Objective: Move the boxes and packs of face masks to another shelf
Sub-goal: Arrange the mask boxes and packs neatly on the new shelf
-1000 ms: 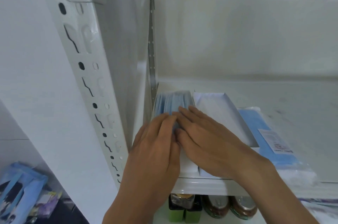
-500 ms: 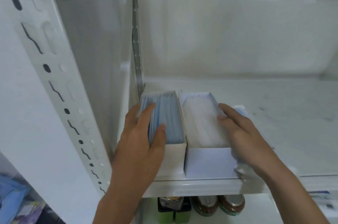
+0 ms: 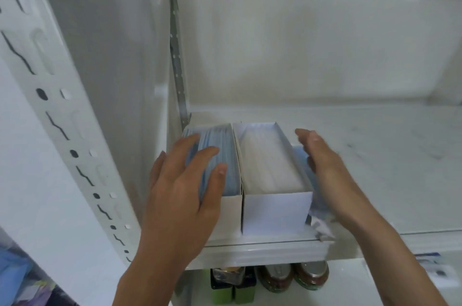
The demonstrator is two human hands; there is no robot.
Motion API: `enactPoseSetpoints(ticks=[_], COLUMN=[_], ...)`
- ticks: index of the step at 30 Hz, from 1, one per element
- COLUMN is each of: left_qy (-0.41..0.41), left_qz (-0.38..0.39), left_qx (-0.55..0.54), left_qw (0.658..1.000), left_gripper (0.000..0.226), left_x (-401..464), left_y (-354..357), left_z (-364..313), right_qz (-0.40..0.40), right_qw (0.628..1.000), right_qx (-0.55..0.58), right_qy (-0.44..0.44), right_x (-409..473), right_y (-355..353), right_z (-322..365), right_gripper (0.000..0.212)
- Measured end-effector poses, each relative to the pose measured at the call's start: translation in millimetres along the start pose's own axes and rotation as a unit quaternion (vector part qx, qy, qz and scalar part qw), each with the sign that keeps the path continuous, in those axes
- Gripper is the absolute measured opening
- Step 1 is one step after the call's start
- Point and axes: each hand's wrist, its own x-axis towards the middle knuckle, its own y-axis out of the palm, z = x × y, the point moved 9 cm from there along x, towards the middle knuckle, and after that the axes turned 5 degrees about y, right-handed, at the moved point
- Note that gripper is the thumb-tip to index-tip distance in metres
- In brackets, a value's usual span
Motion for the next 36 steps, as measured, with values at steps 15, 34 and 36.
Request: enactPoseSetpoints(ticks=[15, 34, 36], left_qy=[0.192, 0.168, 0.168], left_qz=[0.140, 0.192, 0.190], left_qx=[0.003, -0.049, -0.059], left_qw=[0.971, 0.966, 0.965], left_gripper=[0.030, 0.014, 0.011], left_x=[2.1, 3.5, 3.4], left_y=[36.4, 40.6, 40.6], left_z=[-41.7, -35.9, -35.0], right_qz=[-0.091, -0.059, -0.025], right_qw=[0.956, 0.975, 0.971], right_qx=[-0.260, -0.202, -0.228], right_qy=[0.102, 0.078, 0.064], right_x=[9.1, 12.0, 9.1], right_y=[-74.5, -59.3, -52.2], right_z=[-72.5, -62.8, -65.2], right_gripper=[0.075, 0.079, 0.081])
